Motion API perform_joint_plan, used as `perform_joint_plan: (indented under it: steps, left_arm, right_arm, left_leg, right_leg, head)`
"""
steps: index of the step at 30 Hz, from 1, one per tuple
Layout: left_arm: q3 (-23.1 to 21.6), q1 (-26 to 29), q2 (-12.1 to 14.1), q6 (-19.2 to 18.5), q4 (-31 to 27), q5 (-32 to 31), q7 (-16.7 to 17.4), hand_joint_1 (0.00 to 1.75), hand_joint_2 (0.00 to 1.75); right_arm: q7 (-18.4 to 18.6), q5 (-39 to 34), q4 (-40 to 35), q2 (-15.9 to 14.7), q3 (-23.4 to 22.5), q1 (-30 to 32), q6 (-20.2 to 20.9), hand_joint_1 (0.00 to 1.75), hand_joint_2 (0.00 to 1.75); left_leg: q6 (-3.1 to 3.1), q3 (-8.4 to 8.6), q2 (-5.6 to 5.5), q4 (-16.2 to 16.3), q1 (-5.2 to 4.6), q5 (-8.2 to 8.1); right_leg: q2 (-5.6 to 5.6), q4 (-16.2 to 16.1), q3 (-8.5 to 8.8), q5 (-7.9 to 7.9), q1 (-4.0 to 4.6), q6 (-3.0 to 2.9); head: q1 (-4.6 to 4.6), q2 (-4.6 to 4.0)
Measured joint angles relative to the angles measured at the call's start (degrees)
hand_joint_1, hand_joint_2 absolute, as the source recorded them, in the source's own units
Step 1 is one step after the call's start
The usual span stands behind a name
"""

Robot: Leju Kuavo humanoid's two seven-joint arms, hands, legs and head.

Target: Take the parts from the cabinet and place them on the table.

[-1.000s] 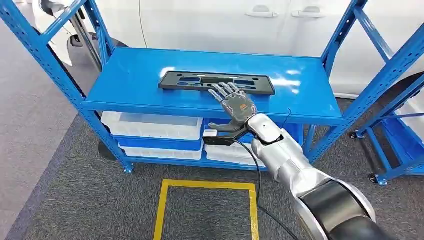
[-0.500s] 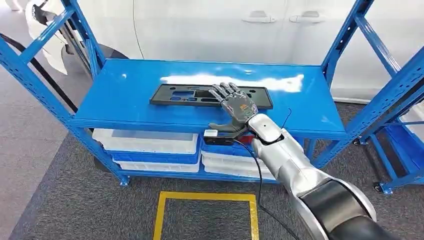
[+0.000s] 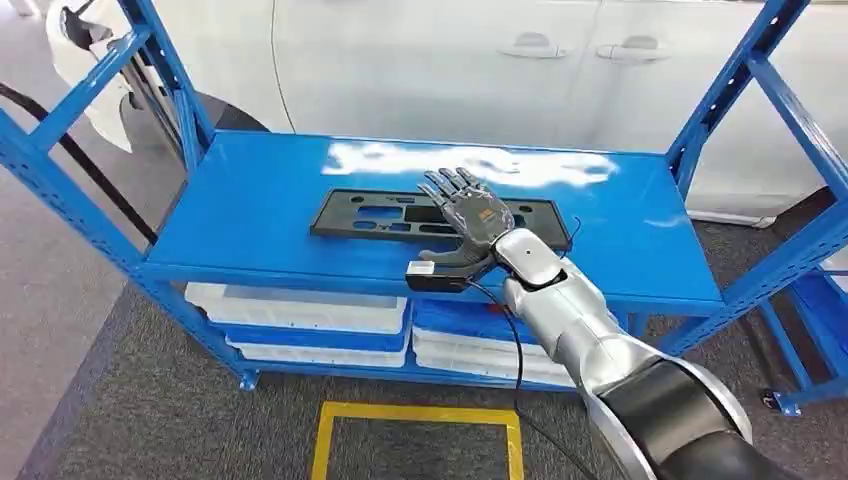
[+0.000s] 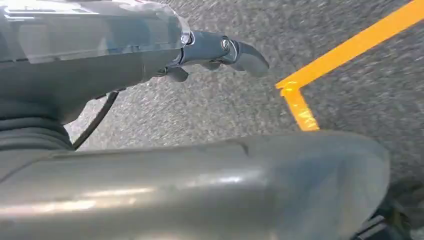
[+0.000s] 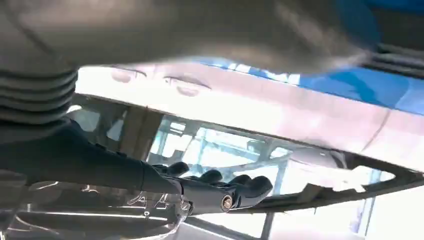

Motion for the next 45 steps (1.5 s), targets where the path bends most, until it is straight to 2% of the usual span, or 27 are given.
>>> perform_joint_plan:
  steps: [4, 5, 8, 9, 10, 11, 14, 15, 16, 19, 20, 21, 22, 23, 24, 25, 26, 27, 30, 31, 34, 36, 37, 40, 41, 43, 45]
  left_arm:
    - [0.0, -0.4, 0.0, -0.3, 0.0, 0.0, -0.3, 0.00, 0.00]
    - [0.0, -0.4, 0.0, -0.4, 0.0, 0.0, -0.3, 0.00, 0.00]
    - [0.0, -0.4, 0.0, -0.7, 0.0, 0.1, -0.3, 0.00, 0.00]
    - [0.0, -0.3, 0.0, -0.8, 0.0, 0.0, -0.3, 0.00, 0.00]
    - [0.0, -0.3, 0.0, -0.8, 0.0, 0.0, -0.3, 0.00, 0.00]
    - [0.0, -0.2, 0.0, -0.9, 0.0, 0.0, -0.3, 0.00, 0.00]
    - [0.0, -0.3, 0.2, -1.0, 0.0, 0.0, -0.3, 0.00, 0.00]
    - [0.0, -0.4, 0.3, -1.1, 0.0, -0.1, -0.3, 0.00, 0.00]
    - [0.0, -0.5, 0.3, -1.1, 0.0, -0.1, -0.3, 0.00, 0.00]
    - [-0.1, -0.4, 0.4, -1.3, 0.0, -0.2, -0.3, 0.00, 0.00]
    - [-0.1, -0.4, 0.4, -1.4, 0.0, -0.2, -0.3, 0.00, 0.00]
    - [-0.1, -0.5, 0.3, -1.5, 0.0, -0.3, -0.3, 0.00, 0.00]
    - [-0.2, -0.6, 0.3, -1.5, 0.0, -0.3, -0.4, 0.00, 0.00]
    - [-0.2, -0.7, 0.3, -1.5, 0.0, -0.3, -0.4, 0.00, 0.00]
    - [-0.2, -0.7, 0.3, -1.5, 0.0, -0.4, -0.5, 0.00, 0.00]
    - [-0.2, -0.6, 0.3, -1.5, 0.0, -0.4, -0.5, 0.00, 0.00]
    - [-0.2, -0.6, 0.4, -1.5, 0.0, -0.4, -0.5, 0.00, 0.00]
    - [-0.2, -0.6, 0.4, -1.5, 0.0, -0.4, -0.5, 0.00, 0.00]
    - [-0.2, -0.8, 0.3, -1.4, 0.0, -0.2, -0.5, 0.00, 0.00]
    - [-0.2, -0.8, 0.3, -1.4, 0.0, -0.1, -0.6, 0.00, 0.00]
    - [-0.2, -0.8, 0.3, -1.4, 0.0, -0.1, -0.5, 0.00, 0.00]
    - [-0.2, -0.8, 0.4, -1.3, 0.0, 0.0, -0.5, 0.00, 0.00]
    - [-0.2, -0.8, 0.4, -1.3, 0.0, 0.0, -0.5, 0.00, 0.00]
    - [-0.2, -0.6, 0.4, -1.3, 0.0, 0.0, -0.5, 0.00, 0.00]
    - [-0.2, -0.4, 0.4, -1.3, 0.0, 0.0, -0.5, 0.00, 0.00]
    - [-0.2, -0.3, 0.4, -1.3, 0.0, 0.1, -0.5, 0.00, 0.00]
    - [-0.2, -0.4, 0.4, -0.9, 0.0, 0.1, -0.5, 0.00, 0.00]
  right_arm:
    - [5.0, 1.8, 0.4, -0.3, 0.8, 0.0, 3.4, 0.00, 1.75]
    - [6.6, 1.9, 0.6, -0.6, 0.9, -0.2, 4.6, 0.00, 1.75]
    - [12.0, 2.4, 1.6, -1.3, 0.9, -0.4, 8.1, 0.00, 1.75]
    - [13.6, 2.7, 2.1, -1.7, 1.0, -0.3, 9.0, 0.00, 1.75]
    - [14.8, 2.8, 2.5, -2.2, 1.0, -0.2, 9.7, 0.00, 1.75]
    - [15.9, 2.9, 2.9, -2.8, 1.0, -0.2, 10.2, 0.00, 1.75]
    - [16.9, 3.3, 3.5, -4.1, 1.0, -0.4, 11.8, 0.00, 1.75]
    - [16.7, 3.3, 3.8, -4.5, 1.0, -0.4, 12.3, 0.00, 1.75]
    - [16.5, 3.1, 4.0, -4.9, 1.0, -0.4, 12.8, 0.00, 1.75]
    - [16.4, 3.4, 4.1, -5.7, 0.9, -0.5, 12.9, 0.00, 1.75]
    - [16.7, 3.9, 4.2, -6.2, 1.0, -0.6, 12.9, 0.00, 1.75]
    - [17.0, 4.4, 4.3, -6.5, 1.0, -0.6, 13.2, 0.28, 1.75]
    - [17.2, 4.9, 4.4, -6.6, 1.0, -0.6, 13.6, 0.28, 1.75]
    - [17.5, 5.3, 4.6, -6.7, 1.2, -0.5, 14.0, 1.33, 1.75]
    - [17.6, 5.7, 4.7, -6.8, 1.3, -0.3, 14.0, 1.66, 1.75]
    - [17.7, 5.9, 4.8, -6.8, 1.4, -0.1, 14.0, 1.66, 1.75]
    - [17.7, 6.0, 5.0, -6.9, 1.4, 0.0, 13.9, 1.69, 1.75]
    - [17.5, 6.0, 5.1, -7.0, 1.4, 0.1, 13.9, 1.66, 1.75]
    - [16.7, 6.2, 5.1, -7.0, 1.4, 0.0, 13.2, 1.71, 1.75]
    - [16.2, 6.2, 5.1, -7.0, 1.4, -0.1, 12.5, 1.71, 1.75]
    - [14.7, 6.1, 5.1, -7.0, 1.4, 0.0, 10.4, 1.71, 1.75]
    - [14.4, 6.1, 5.0, -6.9, 1.4, -0.1, 9.8, 1.75, 1.75]
    - [14.4, 6.1, 5.0, -6.9, 1.4, -0.1, 9.7, 1.75, 1.75]
    - [13.4, 5.7, 5.0, -6.9, 1.4, 0.0, 8.6, 1.75, 1.75]
    - [12.5, 5.3, 5.0, -6.9, 1.3, 0.1, 7.8, 1.75, 1.75]
    - [10.3, 4.1, 4.9, -6.6, 0.9, 0.1, 6.0, 1.75, 1.75]
    - [7.4, 2.4, 4.2, -6.1, 0.2, 0.1, 3.7, 1.75, 1.75]
  left_leg:
    - [-1.29, 0.56, 0.05, 0.3, 0.00, -0.67]
    - [-1.43, -0.39, 0.20, 2.4, 0.17, -1.14]
    - [-2.29, -7.88, 0.23, 15.5, 0.43, -6.56]
    - [-2.47, -10.04, 0.23, 18.5, 0.49, -7.59]
    - [-2.47, -10.92, 0.24, 18.8, 0.53, -7.07]
    - [-2.43, -10.54, 0.25, 16.4, 0.57, -4.99]
    - [-1.76, -5.18, 0.30, 1.8, 0.55, 4.14]
    - [-1.43, -5.09, 0.30, 0.9, 0.13, 2.49]
    - [-1.14, -5.07, 0.28, 0.7, 0.09, 2.22]
    - [-0.46, -4.72, 0.22, 0.8, 0.01, 3.22]
    - [0.00, -4.28, 0.33, 0.2, 0.55, 3.66]
    - [0.24, -4.10, 0.35, 0.0, 0.61, 3.88]
    - [0.60, -4.13, 0.39, 0.0, 0.61, 3.89]
    - [0.66, -4.17, 0.38, 0.0, 0.56, 3.89]
    - [0.70, -4.23, 0.38, 0.0, 0.51, 3.87]
    - [0.70, -4.30, 0.38, 0.1, 0.50, 3.86]
    - [0.69, -4.31, 0.37, 0.1, 0.50, 3.85]
    - [0.65, -4.30, 0.34, 0.2, 0.50, 3.81]
    - [0.24, -4.27, 0.30, 0.5, 0.49, 3.55]
    - [-0.13, -4.51, 0.27, 0.8, 0.03, 3.33]
    - [-0.91, -4.42, 0.28, 0.6, 0.23, 3.38]
    - [-1.49, -4.61, 0.27, 1.3, 0.27, 2.63]
    - [-1.78, -5.56, 0.32, 3.5, 0.21, 1.01]
    - [-2.34, -12.10, 0.34, 17.4, 0.53, -5.18]
    - [-2.43, -13.23, 0.34, 19.7, 0.61, -5.28]
    - [-2.43, -11.43, 0.35, 15.5, 0.71, -2.00]
    - [-2.17, -6.11, 0.47, 4.2, 0.78, 3.32]
  right_leg:
    - [0.04, -0.3, 1.13, -0.15, -0.31, -1.16]
    - [0.05, -0.6, 1.76, -0.37, -0.42, -1.48]
    - [0.04, -0.5, 2.51, -1.22, -0.48, -1.90]
    - [0.06, -0.5, 2.73, -1.48, -0.48, -1.83]
    - [0.05, -0.3, 2.96, -1.75, -0.49, -1.74]
    - [0.05, -0.1, 3.22, -2.06, -0.50, -1.63]
    - [0.13, 0.4, 3.84, -2.93, -0.50, -1.21]
    - [0.20, 0.7, 3.77, -2.93, -0.26, -0.94]
    - [0.31, 0.7, 3.42, -2.92, -0.26, -0.66]
    - [0.35, 0.5, 3.72, -3.00, -0.31, 0.08]
    - [0.38, 0.6, 3.87, -3.21, -0.01, 0.54]
    - [0.37, 1.5, 3.72, -4.02, -0.38, 0.83]
    - [0.22, 4.2, 2.45, -6.05, -0.48, 1.17]
    - [0.20, 8.9, 0.32, -8.56, -0.68, 1.50]
    - [0.18, 14.4, -2.29, -10.97, -0.83, 1.81]
    - [0.16, 18.2, -4.16, -12.19, -0.89, 2.02]
    - [0.11, 19.5, -4.83, -12.01, -0.96, 2.15]
    - [0.07, 18.0, -4.12, -10.65, -1.10, 2.18]
    - [0.05, 2.8, 3.87, -3.94, -1.21, 1.61]
    - [0.05, 0.9, 4.69, -4.42, -0.73, 1.31]
    - [0.11, 1.1, 4.41, -4.32, -0.58, 0.48]
    - [-0.20, 0.3, 4.86, -3.87, -1.22, -0.25]
    - [-0.24, 0.2, 4.94, -3.87, -1.28, -0.60]
    - [-0.50, 0.3, 4.89, -3.97, -1.15, -0.85]
    - [-0.49, 0.4, 4.90, -4.03, -1.15, -0.86]
    - [-0.38, 0.7, 4.96, -4.22, -1.20, -0.76]
    - [-0.19, 1.2, 4.96, -4.61, -1.23, -0.37]
  head:
    - [0.07, 0.00]
    - [0.07, 0.00]
    - [0.07, 0.00]
    - [0.07, 0.00]
    - [0.07, 0.00]
    - [0.07, 0.00]
    - [0.07, 0.00]
    - [0.07, 0.00]
    - [0.07, 0.00]
    - [0.07, 0.00]
    - [0.07, 0.00]
    - [0.07, 0.00]
    - [0.07, 0.00]
    - [0.09, 0.00]
    - [0.07, 0.00]
    - [0.07, 0.00]
    - [0.07, 0.00]
    - [0.07, 0.00]
    - [0.07, 0.00]
    - [0.07, 0.00]
    - [0.07, 0.00]
    - [0.07, 0.00]
    - [0.07, 0.00]
    - [0.07, 0.00]
    - [0.07, 0.00]
    - [0.07, 0.00]
    - [0.07, 0.00]
